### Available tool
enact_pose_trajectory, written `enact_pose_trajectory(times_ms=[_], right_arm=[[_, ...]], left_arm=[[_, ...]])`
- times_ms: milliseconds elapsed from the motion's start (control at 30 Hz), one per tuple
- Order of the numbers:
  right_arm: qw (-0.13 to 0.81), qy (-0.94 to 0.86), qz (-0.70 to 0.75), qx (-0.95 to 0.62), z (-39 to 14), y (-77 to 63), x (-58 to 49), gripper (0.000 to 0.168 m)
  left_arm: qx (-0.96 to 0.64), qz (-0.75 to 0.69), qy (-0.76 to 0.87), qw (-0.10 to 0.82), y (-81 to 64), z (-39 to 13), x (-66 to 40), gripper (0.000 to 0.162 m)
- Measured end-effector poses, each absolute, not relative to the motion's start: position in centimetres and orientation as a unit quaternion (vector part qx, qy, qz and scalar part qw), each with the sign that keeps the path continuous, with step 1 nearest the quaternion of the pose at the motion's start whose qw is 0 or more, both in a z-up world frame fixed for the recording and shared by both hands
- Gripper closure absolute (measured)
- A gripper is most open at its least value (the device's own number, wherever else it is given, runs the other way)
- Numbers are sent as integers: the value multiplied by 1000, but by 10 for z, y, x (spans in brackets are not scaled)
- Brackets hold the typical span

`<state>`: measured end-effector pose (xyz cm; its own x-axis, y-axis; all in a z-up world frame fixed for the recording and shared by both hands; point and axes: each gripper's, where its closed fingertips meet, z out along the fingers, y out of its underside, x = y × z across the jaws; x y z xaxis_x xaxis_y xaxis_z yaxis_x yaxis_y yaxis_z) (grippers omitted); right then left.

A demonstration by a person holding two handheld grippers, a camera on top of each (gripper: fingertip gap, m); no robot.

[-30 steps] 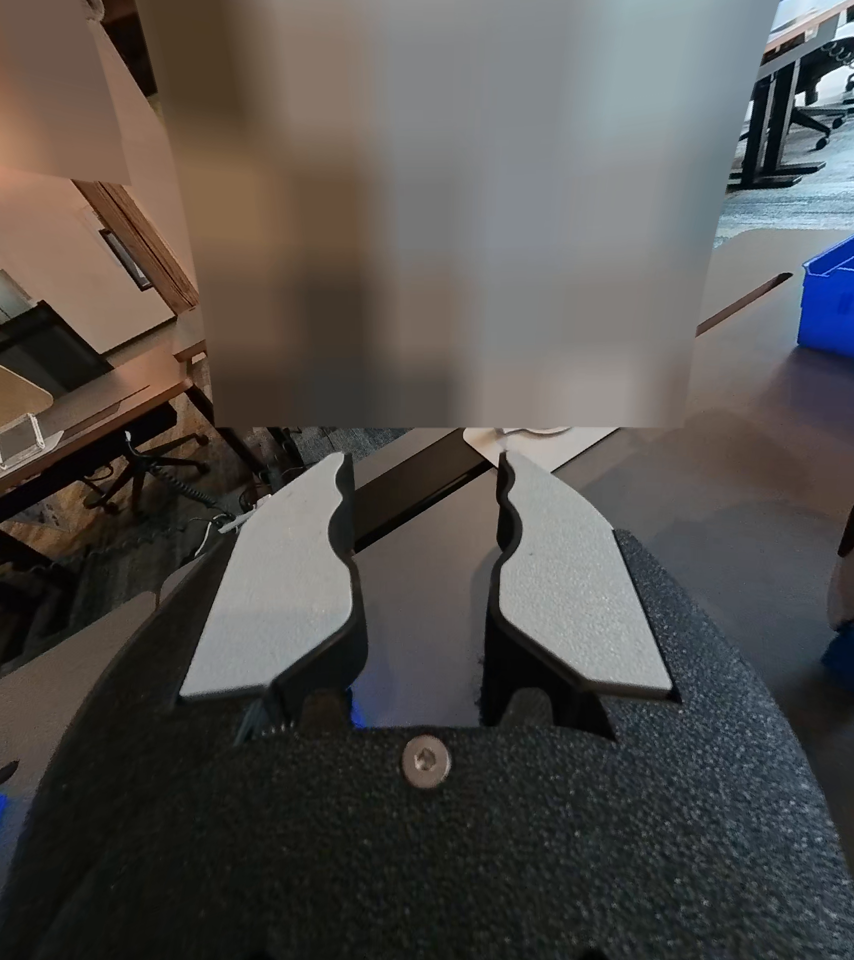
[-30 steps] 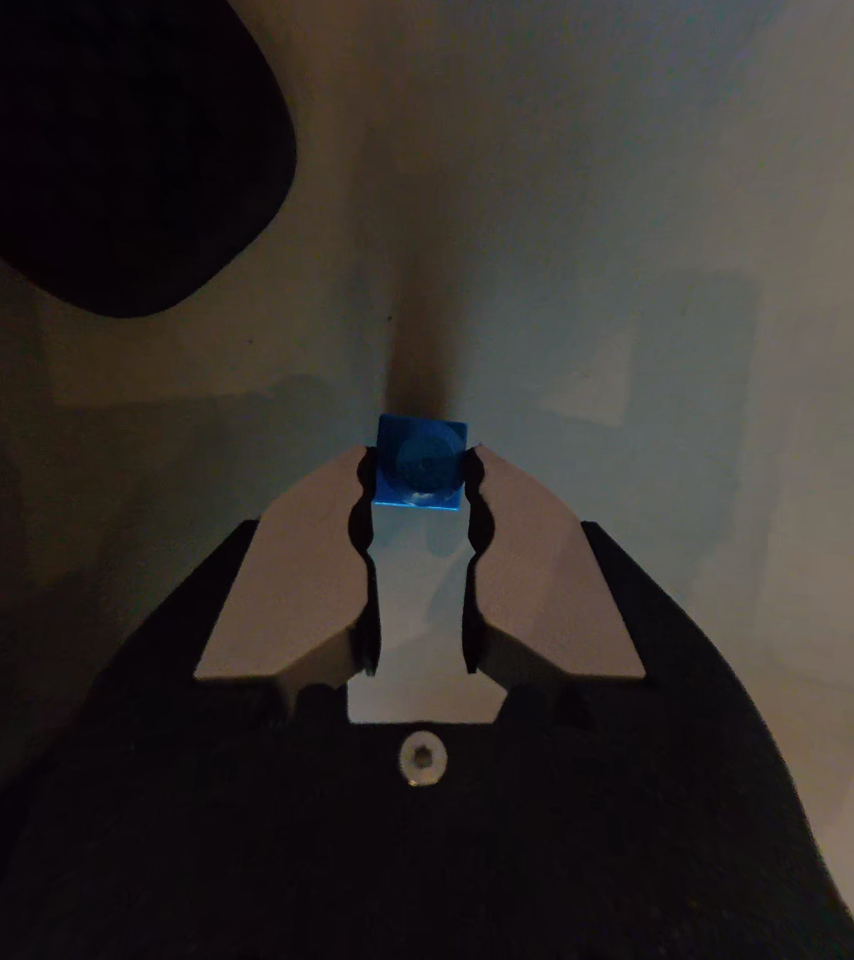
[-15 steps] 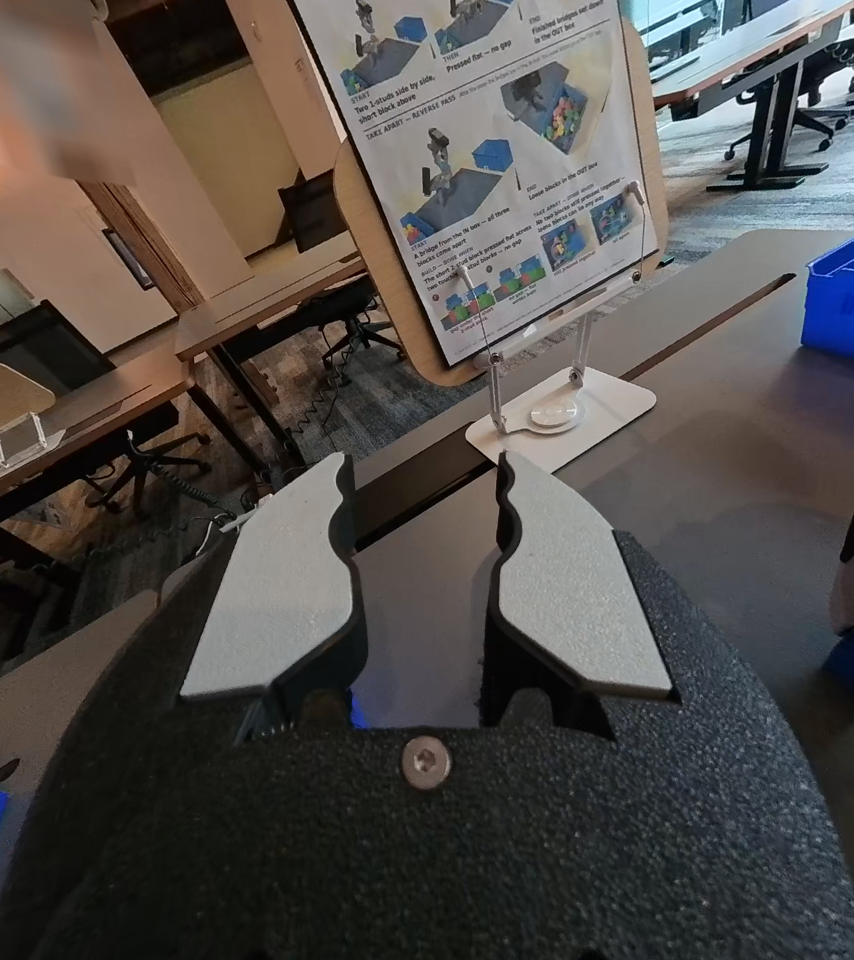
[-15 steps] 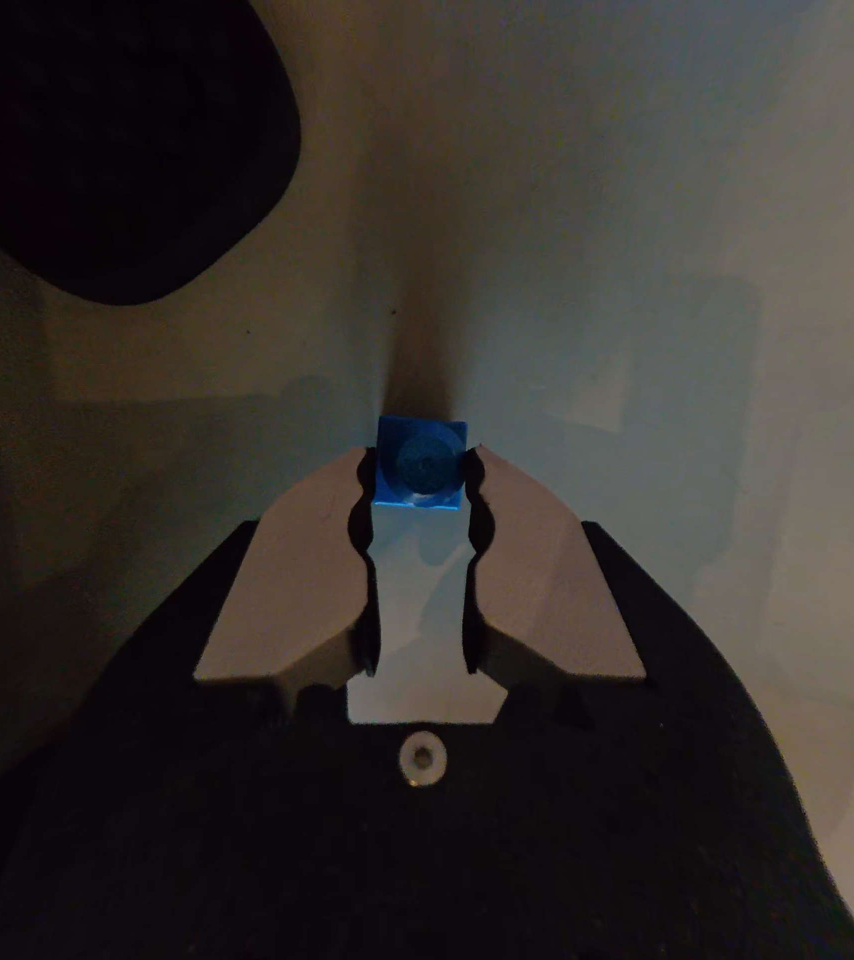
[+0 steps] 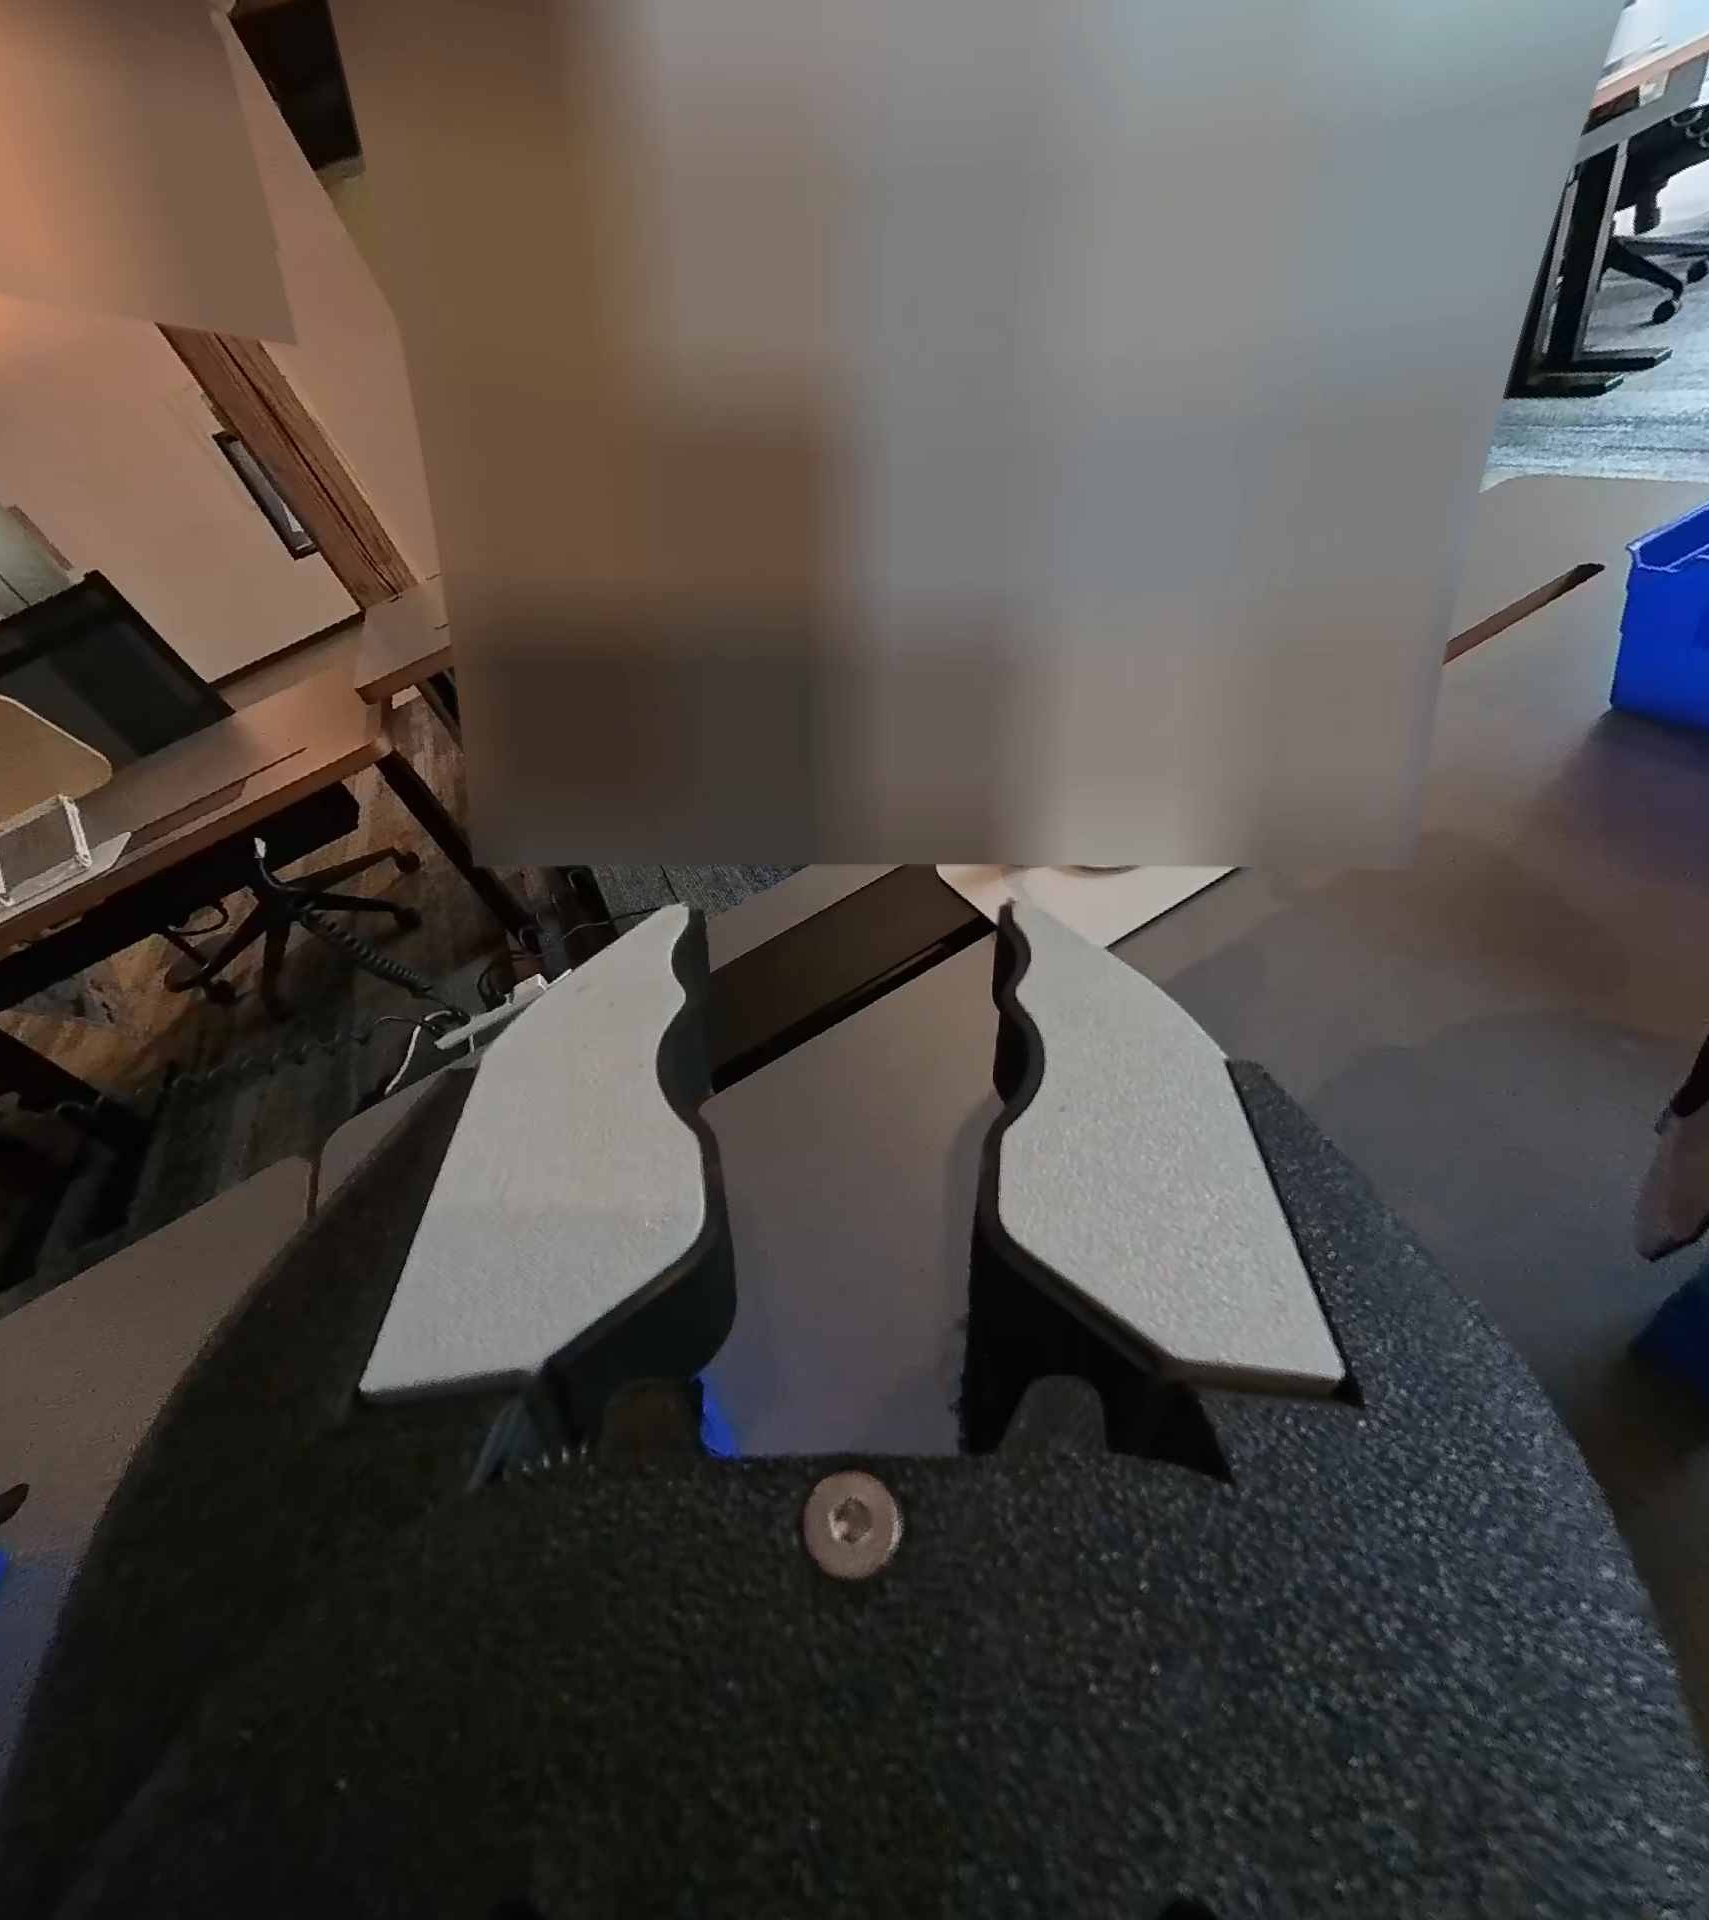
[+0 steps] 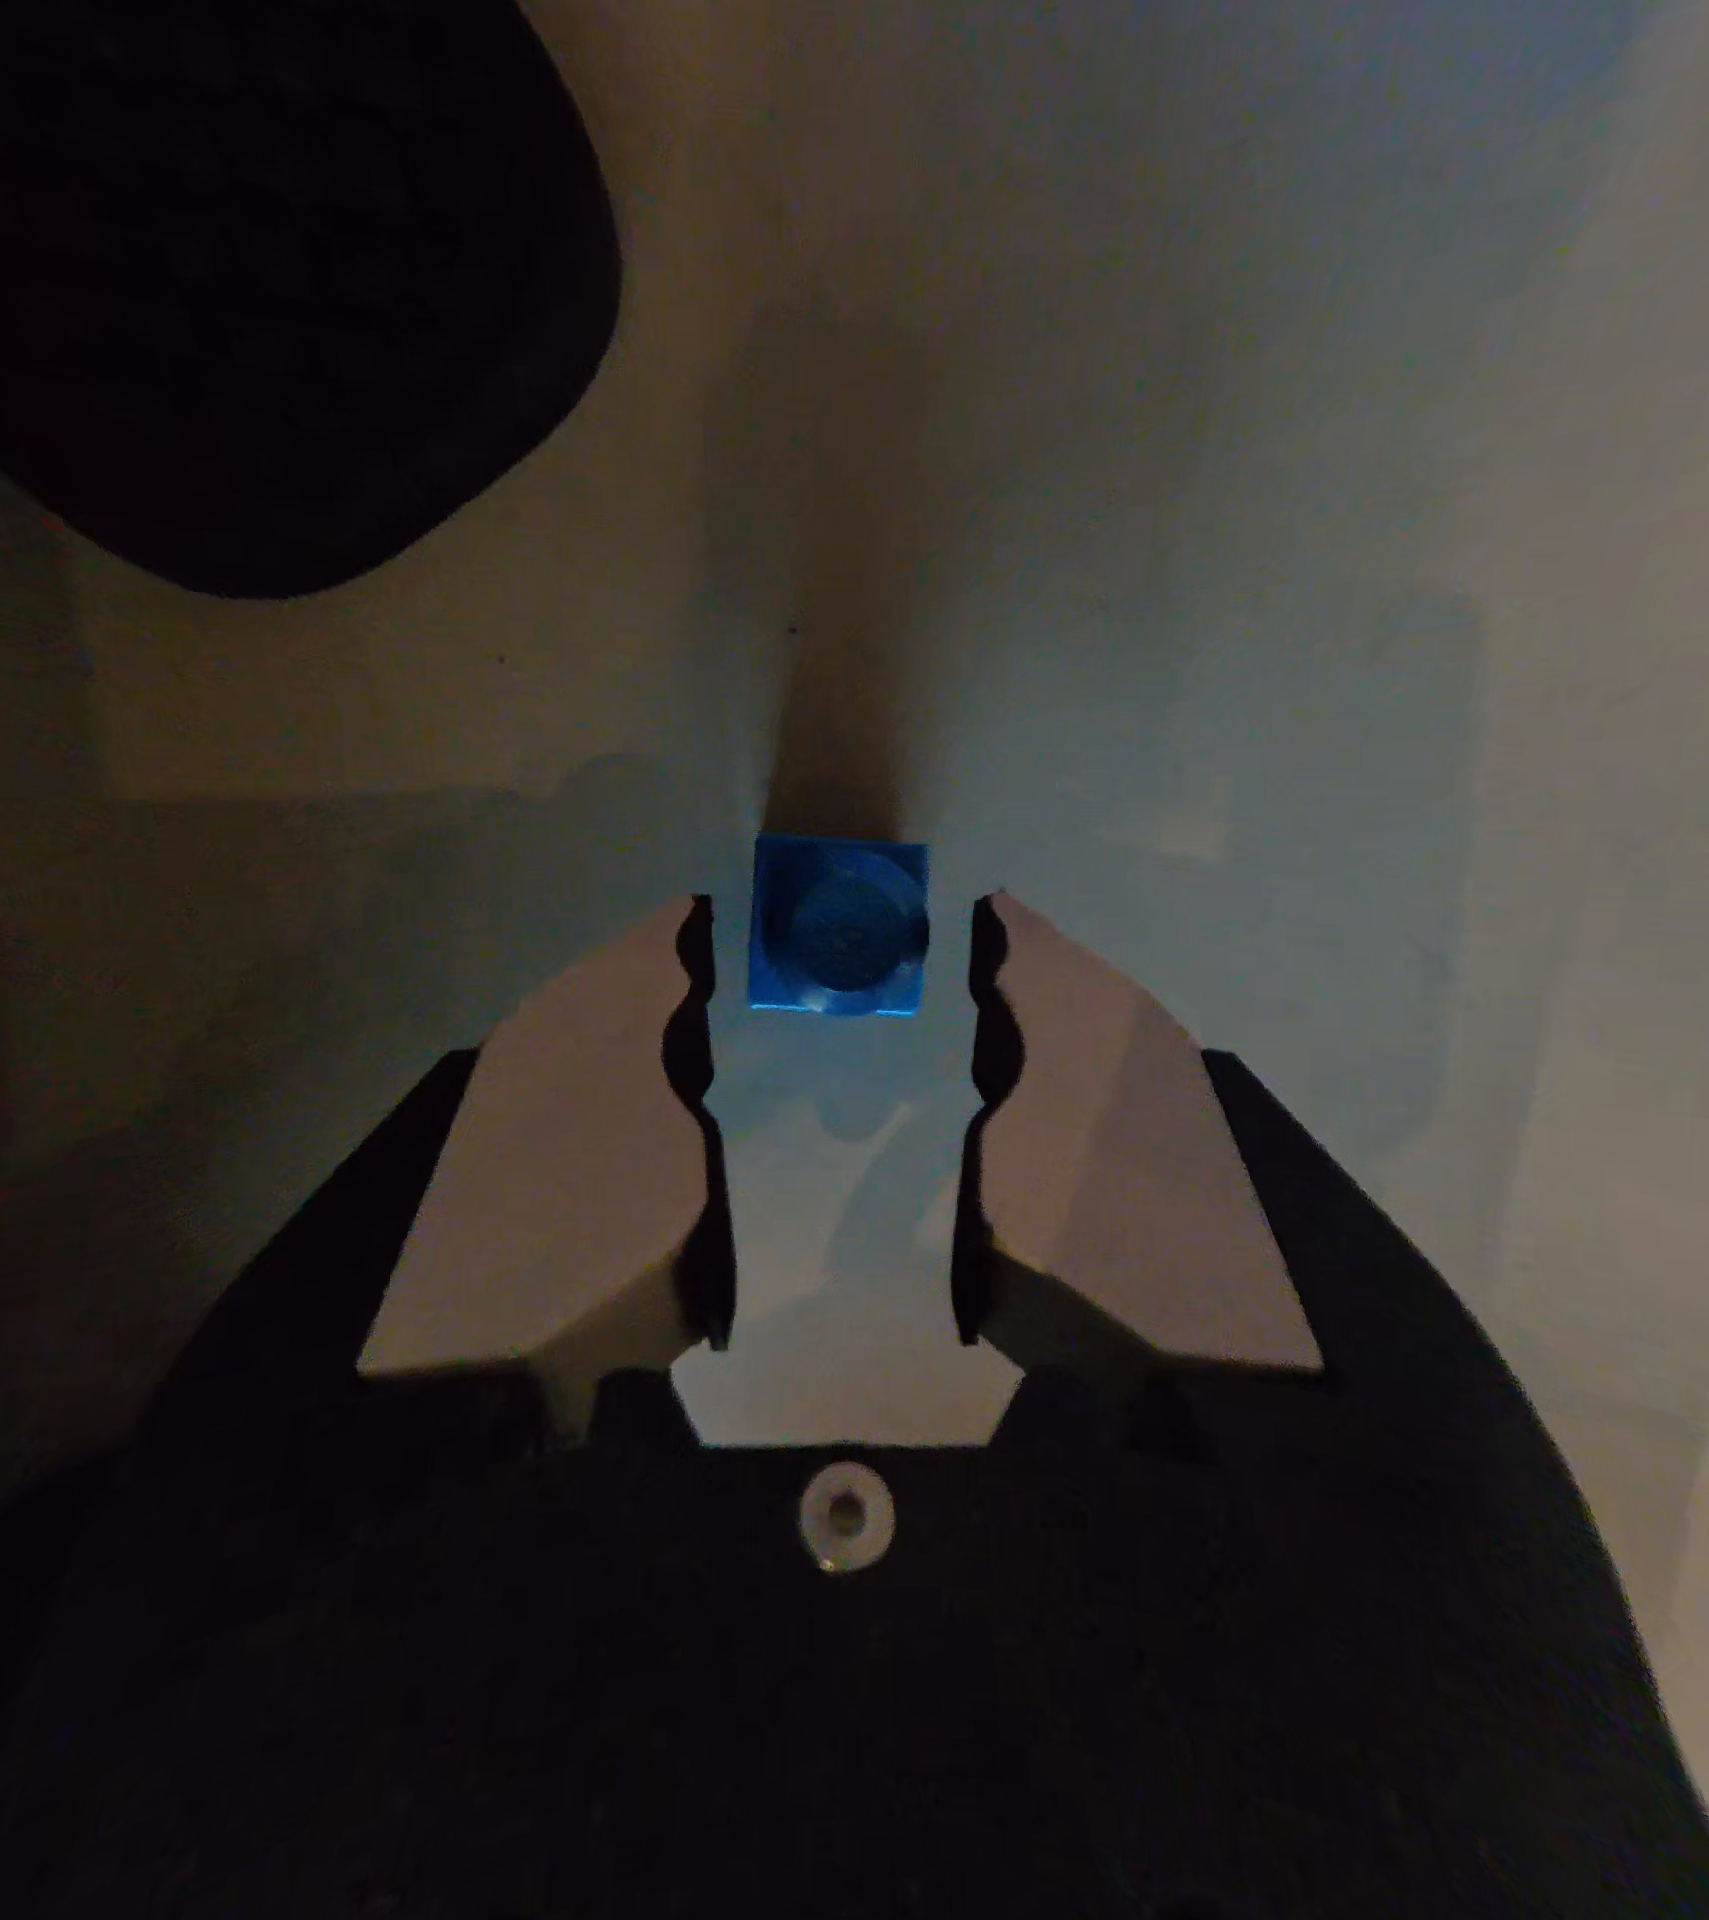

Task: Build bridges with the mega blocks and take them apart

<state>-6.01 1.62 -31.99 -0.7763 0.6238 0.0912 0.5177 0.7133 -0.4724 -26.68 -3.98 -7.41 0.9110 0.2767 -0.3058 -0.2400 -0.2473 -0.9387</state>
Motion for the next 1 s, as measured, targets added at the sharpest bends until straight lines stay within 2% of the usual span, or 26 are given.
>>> enact_pose_trajectory(times_ms=[300, 500, 600, 833, 1000], right_arm=[[183, -889, 278, -316, -282, 18, -70, 114], [208, -878, 281, -327, -271, 30, -72, 114], [213, -876, 281, -329, -270, 32, -72, 114], [221, -877, 268, -333, -271, 35, -74, 114], [223, -876, 265, -335, -271, 37, -74, 114]], left_arm=[[-758, 285, -121, 574, -103, -86, -323, 108], [-783, 311, -261, 471, -172, -138, -377, 109], [-791, 297, -334, 416, -199, -173, -399, 115], [-803, 179, -422, 380, -188, -240, -423, 90], [-817, 215, -442, 300, -191, -265, -435, 91]])
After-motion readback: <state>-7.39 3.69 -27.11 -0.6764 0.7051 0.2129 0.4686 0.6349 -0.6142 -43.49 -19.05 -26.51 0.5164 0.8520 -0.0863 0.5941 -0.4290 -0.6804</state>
